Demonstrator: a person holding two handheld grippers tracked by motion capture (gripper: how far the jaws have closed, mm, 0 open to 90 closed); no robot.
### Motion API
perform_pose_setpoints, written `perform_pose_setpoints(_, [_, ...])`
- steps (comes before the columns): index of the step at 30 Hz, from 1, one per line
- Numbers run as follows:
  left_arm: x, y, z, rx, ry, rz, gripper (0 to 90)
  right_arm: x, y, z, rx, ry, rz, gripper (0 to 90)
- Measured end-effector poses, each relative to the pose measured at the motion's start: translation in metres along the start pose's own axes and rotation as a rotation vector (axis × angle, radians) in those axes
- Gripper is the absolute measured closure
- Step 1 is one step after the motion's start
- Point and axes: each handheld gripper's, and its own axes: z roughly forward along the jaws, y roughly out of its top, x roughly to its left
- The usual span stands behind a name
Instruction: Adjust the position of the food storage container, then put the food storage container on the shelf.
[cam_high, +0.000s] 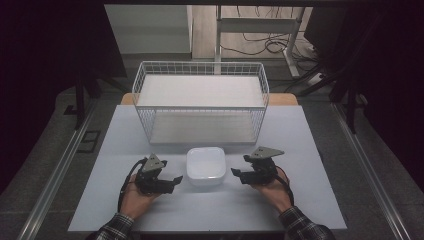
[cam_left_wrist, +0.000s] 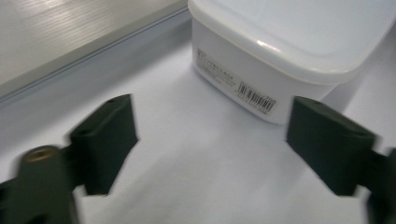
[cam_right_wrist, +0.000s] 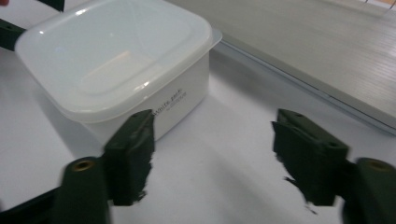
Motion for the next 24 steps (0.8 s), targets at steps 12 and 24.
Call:
perform_pose_setpoints(12, [0.007, -0.003, 0.006, -0.041, 0.025, 0.03, 4.2, -0.004, 0.003, 0.007, 0.005, 0.001, 0.013, 7.8])
perform_pose_setpoints(24, [0.0, 0.021, 0.003, -0.062, -0.011, 0.011, 6.4, -0.005, 0.017, 0.002, -0.029, 0.043, 0.056, 6.0])
